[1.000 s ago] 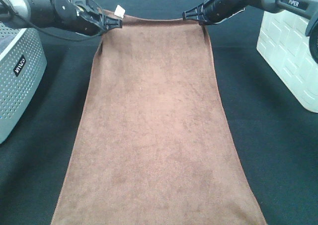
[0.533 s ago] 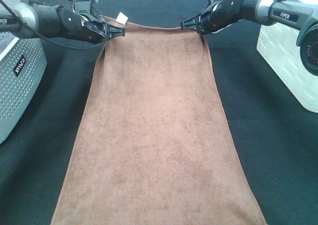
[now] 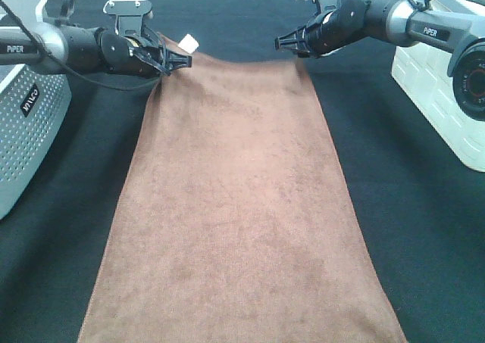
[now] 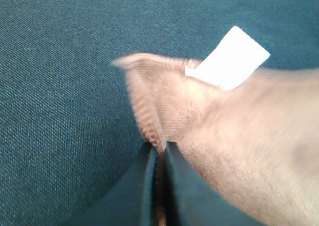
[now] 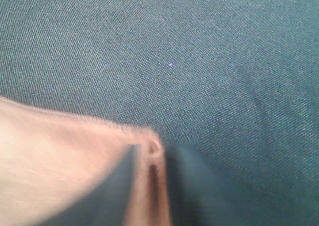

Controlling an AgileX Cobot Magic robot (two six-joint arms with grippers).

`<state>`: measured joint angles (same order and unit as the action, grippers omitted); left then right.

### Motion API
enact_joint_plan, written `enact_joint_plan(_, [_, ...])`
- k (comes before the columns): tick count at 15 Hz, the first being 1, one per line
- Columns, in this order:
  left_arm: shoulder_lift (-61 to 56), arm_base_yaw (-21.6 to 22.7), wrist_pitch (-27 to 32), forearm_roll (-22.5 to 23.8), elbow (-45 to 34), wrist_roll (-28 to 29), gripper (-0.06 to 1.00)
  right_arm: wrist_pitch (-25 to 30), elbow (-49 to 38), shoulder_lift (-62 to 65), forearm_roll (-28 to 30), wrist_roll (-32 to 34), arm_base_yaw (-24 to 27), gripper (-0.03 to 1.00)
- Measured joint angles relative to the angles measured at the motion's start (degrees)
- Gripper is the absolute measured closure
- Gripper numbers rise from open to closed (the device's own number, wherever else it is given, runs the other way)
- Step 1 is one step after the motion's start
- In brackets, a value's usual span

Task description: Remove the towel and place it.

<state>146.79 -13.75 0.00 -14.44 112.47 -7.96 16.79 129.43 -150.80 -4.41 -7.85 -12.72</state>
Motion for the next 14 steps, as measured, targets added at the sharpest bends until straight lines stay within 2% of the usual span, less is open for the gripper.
enact_joint_plan(1, [0.5, 0.0, -1.4, -0.3, 0.0, 0.5, 0.72, -0.6, 0.0, 0.0, -0.1, 0.0, 0.0, 0.37])
enact_joint_plan(2, [0.5, 0.0, -1.5, -0.8, 0.0, 0.9, 0.56, -1.1, 0.0, 0.0, -0.1, 0.0, 0.0, 0.27])
enact_joint_plan(3, [0.6, 0.0, -1.7, -1.0, 0.0, 1.3, 0.41, -1.1, 0.0, 0.0, -0.1, 0.0, 0.0, 0.22])
enact_joint_plan(5, [0.6, 0.1, -1.9, -1.1, 0.0, 1.3, 0.24, -0.1, 0.0, 0.0, -0.1, 0.0, 0.0, 0.19])
enact_joint_plan(8, [0.5, 0.1, -1.6, -1.0, 0.0, 1.3, 0.22, 2.2, 0.0, 0.1, 0.1, 0.0, 0.0, 0.19])
enact_joint_plan(9, [-0.3, 0.1, 0.6, 0.1, 0.0, 1.0, 0.21, 5.3, 0.0, 0.8, 0.5, 0.0, 0.0, 0.19])
enact_joint_plan(10, [-1.3, 0.1, 3.4, 0.9, -0.2, 0.9, 0.19, 6.8, 0.0, 1.9, 0.6, 0.0, 0.0, 0.19])
enact_joint_plan(11, [-1.3, 0.1, 3.4, 0.9, -0.2, 0.9, 0.19, 6.8, 0.0, 1.9, 0.6, 0.0, 0.0, 0.19])
enact_joint_plan(14, [-7.0, 0.1, 16.4, 2.3, -0.2, 0.8, 0.05, 13.8, 0.0, 6.9, 0.6, 0.0, 0.0, 0.19])
